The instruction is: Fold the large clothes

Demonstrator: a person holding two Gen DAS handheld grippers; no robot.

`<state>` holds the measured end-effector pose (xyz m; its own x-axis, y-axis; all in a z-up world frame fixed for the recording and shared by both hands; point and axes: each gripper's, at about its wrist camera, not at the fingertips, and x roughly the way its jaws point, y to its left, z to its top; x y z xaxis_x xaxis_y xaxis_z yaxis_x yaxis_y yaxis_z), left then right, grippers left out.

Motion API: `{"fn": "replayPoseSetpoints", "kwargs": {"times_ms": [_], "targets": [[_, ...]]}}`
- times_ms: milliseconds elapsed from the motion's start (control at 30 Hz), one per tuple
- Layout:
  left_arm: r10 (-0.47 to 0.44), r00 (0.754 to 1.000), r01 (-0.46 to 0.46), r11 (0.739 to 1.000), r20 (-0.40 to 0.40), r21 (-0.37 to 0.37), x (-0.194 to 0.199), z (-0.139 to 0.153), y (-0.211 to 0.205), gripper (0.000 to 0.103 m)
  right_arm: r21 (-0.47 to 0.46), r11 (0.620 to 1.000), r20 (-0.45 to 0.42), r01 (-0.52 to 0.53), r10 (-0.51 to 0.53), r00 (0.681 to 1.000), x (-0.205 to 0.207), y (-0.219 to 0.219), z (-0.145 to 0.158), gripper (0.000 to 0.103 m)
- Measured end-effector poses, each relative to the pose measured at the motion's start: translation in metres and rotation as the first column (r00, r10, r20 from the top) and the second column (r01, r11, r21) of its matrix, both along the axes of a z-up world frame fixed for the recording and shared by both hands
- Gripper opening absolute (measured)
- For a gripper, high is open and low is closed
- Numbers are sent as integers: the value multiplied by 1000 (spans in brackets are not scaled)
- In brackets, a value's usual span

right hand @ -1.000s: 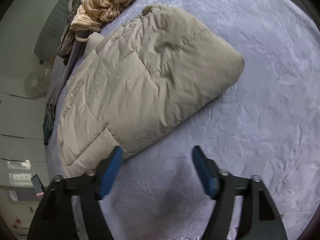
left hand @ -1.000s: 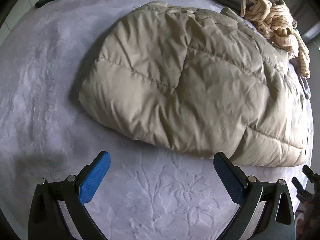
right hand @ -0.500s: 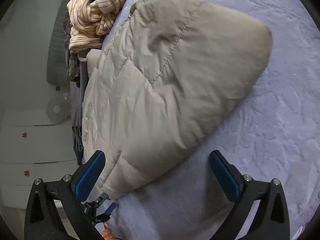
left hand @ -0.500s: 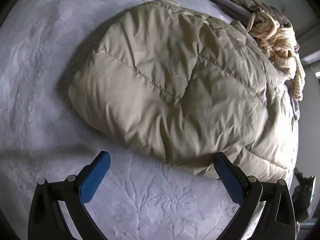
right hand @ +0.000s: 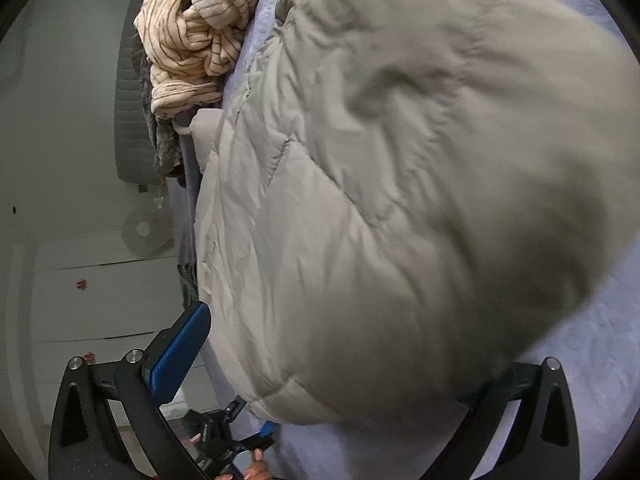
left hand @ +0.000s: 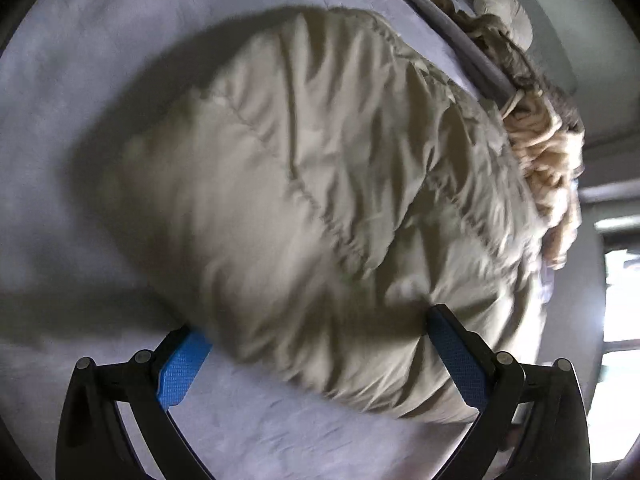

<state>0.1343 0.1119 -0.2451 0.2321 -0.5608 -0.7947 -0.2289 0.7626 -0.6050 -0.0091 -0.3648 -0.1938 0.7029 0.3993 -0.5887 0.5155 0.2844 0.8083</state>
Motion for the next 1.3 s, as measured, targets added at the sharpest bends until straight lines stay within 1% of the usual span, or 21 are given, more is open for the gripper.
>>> {"fn": "replayPoseSetpoints", "kwargs": {"times_ms": [33, 133, 233, 300, 333, 367, 400, 433, 467, 500, 533, 567, 600, 633, 700, 733, 833, 967, 1033, 1167, 1300], "targets": [[14, 1000, -14, 999, -2, -36, 4, -3, 0, 103, 6, 1000, 0, -4, 4, 1000, 3, 0, -2, 103], [54, 998, -53, 996, 14, -74, 12, -3, -6, 103, 33, 999, 1, -14, 14, 1000, 9, 0, -11, 103], [92, 995, -90, 994, 26, -61, 27, -4, -14, 103, 59, 998, -2, -4, 4, 1000, 12, -2, -21, 103], [117, 993, -115, 992, 25, -53, 32, -6, -15, 99, 64, 998, 1, -1, 1, 1000, 11, -3, -23, 103], [126, 992, -125, 991, 29, -43, 33, -4, -15, 86, 65, 998, 5, -2, 2, 1000, 10, -3, -22, 103], [119, 992, -118, 993, 41, -32, 35, -3, -16, 69, 66, 998, 8, -6, 5, 1000, 9, -3, -22, 103], [101, 993, -99, 995, 56, -29, 37, -2, -17, 61, 67, 998, 8, -9, 8, 1000, 9, -2, -22, 103], [85, 994, -83, 996, 70, -27, 38, 0, -19, 48, 67, 998, 6, -10, 9, 1000, 9, -2, -21, 103], [69, 994, -68, 998, 86, -12, 39, 4, -19, 41, 66, 998, 1, -7, 7, 1000, 9, -2, -21, 102], [54, 993, -55, 998, 102, 3, 39, 8, -20, 37, 65, 998, -4, -3, 3, 1000, 9, -2, -21, 101], [30, 992, -34, 999, 125, 31, 37, 13, -20, 34, 63, 998, -9, 2, -1, 1000, 8, -2, -21, 95], [5, 989, -14, 998, 147, 62, 36, 18, -21, 32, 57, 998, -21, 8, -6, 1000, 7, -2, -21, 86], [-20, 985, 5, 996, 169, 92, 35, 23, -24, 31, 50, 999, -38, 12, -10, 999, 6, -3, -22, 68], [-40, 982, 19, 993, 183, 115, 34, 26, -26, 30, 56, 998, -42, 15, -13, 999, 6, -3, -24, 58], [-80, 974, 46, 986, 212, 161, 33, 34, -32, 27, 70, 997, -24, 23, -21, 999, 3, -3, -24, 45], [-99, 970, 59, 982, 224, 179, 33, 38, -35, 25, 57, 998, -19, 22, -21, 1000, 2, -2, -21, 39], [-168, 948, 103, 966, 270, 239, 28, 52, -39, 22, 37, 999, 1, 15, -15, 1000, -1, 2, -12, 29], [-304, 895, 184, 919, 328, 349, 14, 74, -47, 22, 8, 1000, 31, -3, 3, 1000, -12, 8, 1, 25], [-328, 885, 205, 912, 329, 356, 9, 81, -45, 22, -5, 1000, 33, -6, 6, 999, -20, 13, 7, 25], [-353, 880, 241, 908, 318, 342, -7, 88, -29, 22, -21, 1000, 22, -1, 2, 1000, -45, 27, 13, 25], [-394, 867, 277, 890, 305, 362, -31, 93, -18, 22, -26, 1000, 4, 9, -9, 1000, -69, 42, 16, 25]]}}
